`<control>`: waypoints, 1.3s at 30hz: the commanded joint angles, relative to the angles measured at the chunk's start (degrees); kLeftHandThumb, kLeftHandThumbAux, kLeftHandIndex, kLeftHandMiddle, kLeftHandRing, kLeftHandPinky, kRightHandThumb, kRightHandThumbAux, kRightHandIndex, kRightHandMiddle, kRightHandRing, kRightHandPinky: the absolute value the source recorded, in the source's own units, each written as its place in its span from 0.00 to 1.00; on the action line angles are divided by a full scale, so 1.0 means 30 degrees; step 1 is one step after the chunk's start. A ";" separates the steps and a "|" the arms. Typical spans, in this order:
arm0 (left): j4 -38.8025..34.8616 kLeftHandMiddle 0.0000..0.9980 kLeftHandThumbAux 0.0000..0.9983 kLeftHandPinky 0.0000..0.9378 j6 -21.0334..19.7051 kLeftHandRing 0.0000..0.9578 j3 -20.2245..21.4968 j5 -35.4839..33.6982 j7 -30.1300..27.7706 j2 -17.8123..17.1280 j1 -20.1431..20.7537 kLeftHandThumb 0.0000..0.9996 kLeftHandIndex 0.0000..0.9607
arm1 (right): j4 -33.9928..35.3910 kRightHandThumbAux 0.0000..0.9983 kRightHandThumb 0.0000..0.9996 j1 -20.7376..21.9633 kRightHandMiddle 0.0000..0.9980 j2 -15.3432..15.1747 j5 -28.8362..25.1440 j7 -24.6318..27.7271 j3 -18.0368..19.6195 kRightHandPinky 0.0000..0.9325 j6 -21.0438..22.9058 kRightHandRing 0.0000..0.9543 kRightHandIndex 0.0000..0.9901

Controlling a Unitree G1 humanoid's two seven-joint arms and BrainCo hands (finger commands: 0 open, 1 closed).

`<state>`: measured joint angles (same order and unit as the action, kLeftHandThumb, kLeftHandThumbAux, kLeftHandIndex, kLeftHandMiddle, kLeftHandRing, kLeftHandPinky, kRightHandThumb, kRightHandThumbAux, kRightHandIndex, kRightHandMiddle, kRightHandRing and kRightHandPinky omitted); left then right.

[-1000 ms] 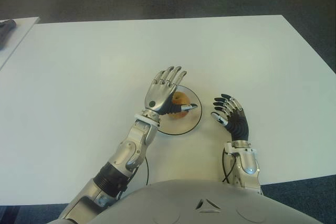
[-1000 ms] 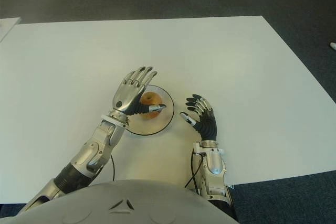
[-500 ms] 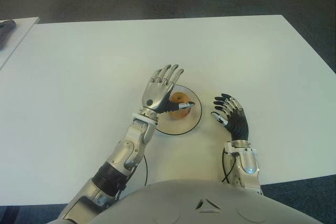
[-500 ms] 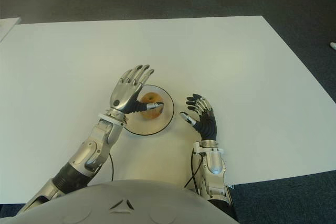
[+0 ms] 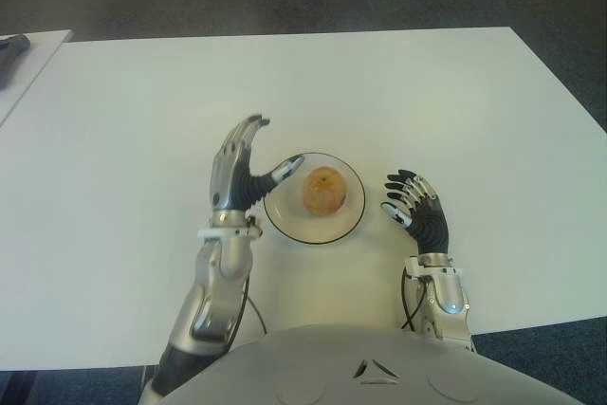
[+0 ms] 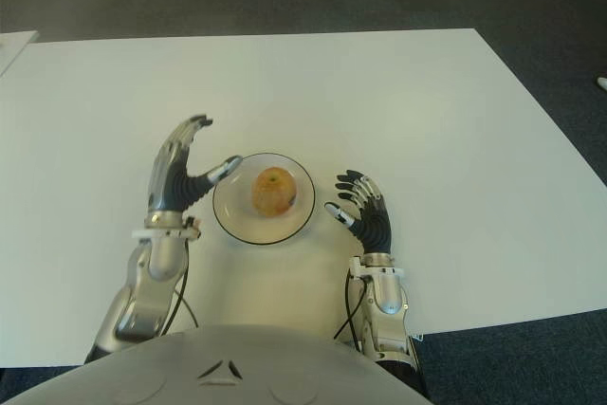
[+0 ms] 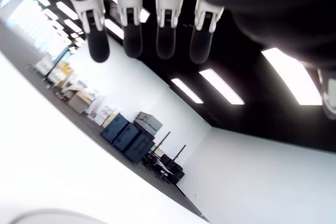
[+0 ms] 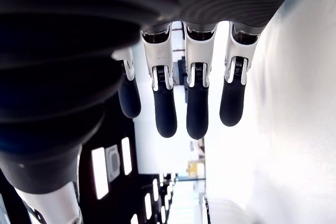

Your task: Put the apples into the plate.

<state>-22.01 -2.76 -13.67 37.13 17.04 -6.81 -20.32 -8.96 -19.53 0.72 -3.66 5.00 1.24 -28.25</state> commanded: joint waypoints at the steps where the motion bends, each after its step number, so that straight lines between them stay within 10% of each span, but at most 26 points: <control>1: 0.0189 0.20 0.41 0.28 0.0316 0.22 0.1373 -0.2687 -0.0319 0.0568 -0.1589 0.25 0.21 | -0.1885 0.76 0.60 -0.1233 0.34 0.0078 0.0007 -0.0081 0.0025 0.38 0.1483 0.35 0.26; 10: -0.0687 0.18 0.53 0.23 -0.0309 0.20 0.3592 -0.8571 -0.1865 0.2396 -0.3805 0.21 0.13 | -0.2096 0.76 0.61 -0.1116 0.35 -0.0029 -0.0400 0.0248 0.0126 0.39 0.1784 0.36 0.26; 19: 0.1990 0.20 0.55 0.27 0.3473 0.22 0.4546 -1.0856 -0.2951 0.2266 -0.5071 0.14 0.15 | -0.2233 0.75 0.54 -0.0978 0.33 -0.0310 -0.0353 0.0488 0.0101 0.39 0.1814 0.35 0.25; 39: 0.5684 0.27 0.63 0.35 0.6767 0.28 0.3355 -1.1045 -0.2139 0.4458 -0.5900 0.25 0.28 | -0.1990 0.74 0.51 -0.0950 0.32 -0.0576 -0.0088 0.0410 0.0043 0.39 0.2084 0.34 0.26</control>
<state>-6.52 18.18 -2.98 3.65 10.04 4.78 -36.64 -9.47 -19.12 -0.75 -4.27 6.63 1.09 -28.21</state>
